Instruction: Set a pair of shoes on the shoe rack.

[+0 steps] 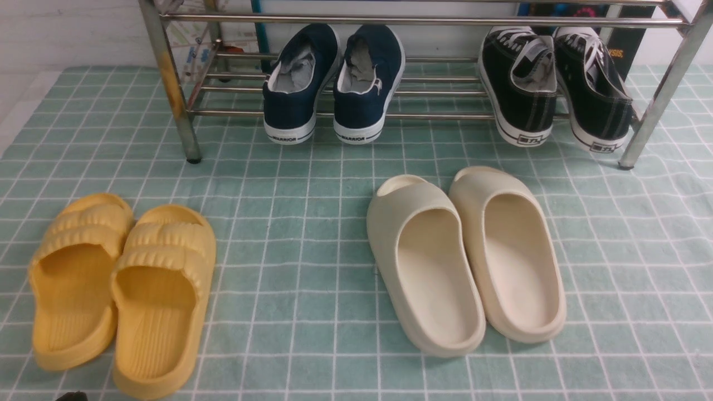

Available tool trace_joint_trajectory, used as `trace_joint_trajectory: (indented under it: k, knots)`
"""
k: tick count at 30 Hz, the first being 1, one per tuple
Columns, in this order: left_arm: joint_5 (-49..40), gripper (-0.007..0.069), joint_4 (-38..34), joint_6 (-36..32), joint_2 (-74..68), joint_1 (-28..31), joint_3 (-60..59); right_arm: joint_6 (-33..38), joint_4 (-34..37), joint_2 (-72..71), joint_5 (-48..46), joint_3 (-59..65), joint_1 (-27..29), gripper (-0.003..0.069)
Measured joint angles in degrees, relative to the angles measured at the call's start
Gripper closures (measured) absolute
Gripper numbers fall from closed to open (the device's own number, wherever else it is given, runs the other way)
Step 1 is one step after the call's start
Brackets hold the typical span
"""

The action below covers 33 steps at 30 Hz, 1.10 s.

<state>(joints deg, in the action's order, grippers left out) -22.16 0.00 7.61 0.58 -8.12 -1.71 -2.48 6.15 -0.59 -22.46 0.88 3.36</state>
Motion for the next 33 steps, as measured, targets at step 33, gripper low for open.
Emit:
trace_joint_trajectory:
  k: [33]
  knots:
    - [-1.05,0.0568,-2.58,-2.77,0.00,2.05,0.00,0.00,0.00,0.00,0.00,0.00,0.00,0.0420]
